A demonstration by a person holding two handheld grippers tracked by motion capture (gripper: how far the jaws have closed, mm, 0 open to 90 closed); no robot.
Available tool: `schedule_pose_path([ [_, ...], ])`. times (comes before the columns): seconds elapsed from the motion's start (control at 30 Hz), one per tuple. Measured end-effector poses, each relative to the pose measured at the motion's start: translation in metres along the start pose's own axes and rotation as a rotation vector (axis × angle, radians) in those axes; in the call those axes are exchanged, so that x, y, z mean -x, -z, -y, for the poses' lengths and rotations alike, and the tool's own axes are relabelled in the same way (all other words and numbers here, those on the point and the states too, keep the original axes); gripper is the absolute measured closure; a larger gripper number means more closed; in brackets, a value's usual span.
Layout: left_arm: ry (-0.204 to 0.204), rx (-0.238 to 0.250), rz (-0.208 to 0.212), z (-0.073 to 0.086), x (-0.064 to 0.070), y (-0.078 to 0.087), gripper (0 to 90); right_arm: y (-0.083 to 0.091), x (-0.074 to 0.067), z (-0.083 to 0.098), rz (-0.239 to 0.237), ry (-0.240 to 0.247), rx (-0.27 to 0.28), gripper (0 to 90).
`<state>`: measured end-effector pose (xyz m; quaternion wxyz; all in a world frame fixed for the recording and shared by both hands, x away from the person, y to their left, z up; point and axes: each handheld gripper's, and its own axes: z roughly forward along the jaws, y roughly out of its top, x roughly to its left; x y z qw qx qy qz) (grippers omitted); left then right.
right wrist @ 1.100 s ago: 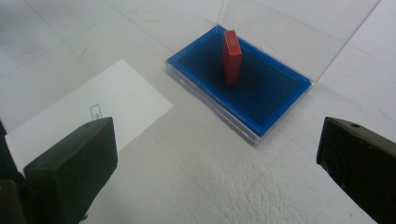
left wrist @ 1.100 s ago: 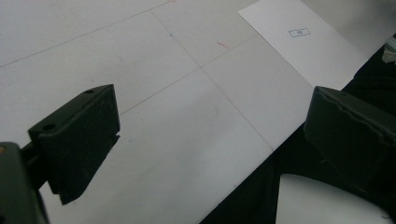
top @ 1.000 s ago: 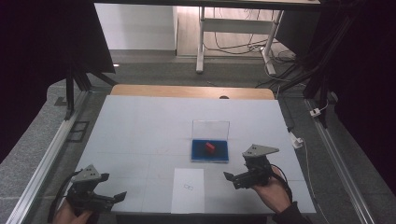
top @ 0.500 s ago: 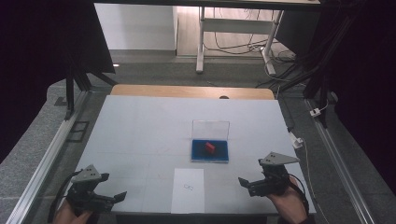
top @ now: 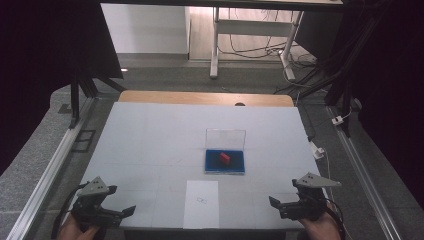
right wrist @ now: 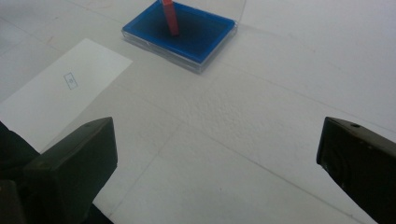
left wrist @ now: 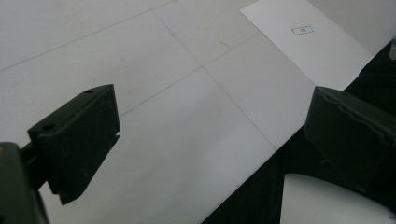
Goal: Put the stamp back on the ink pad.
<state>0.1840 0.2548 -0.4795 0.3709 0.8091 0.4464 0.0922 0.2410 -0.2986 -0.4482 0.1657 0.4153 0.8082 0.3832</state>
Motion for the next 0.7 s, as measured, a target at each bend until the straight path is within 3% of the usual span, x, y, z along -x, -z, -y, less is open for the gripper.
schedule_pose_path([
  [0.27,-0.002,-0.001,-0.004,0.0,0.0,0.0,3.7,0.011,0.003,0.012,0.022,-0.036,-0.006,0.0],
  [0.7,-0.002,0.001,-0.007,-0.001,0.001,0.0,3.7,0.018,0.002,0.022,0.043,-0.049,-0.044,0.0],
])
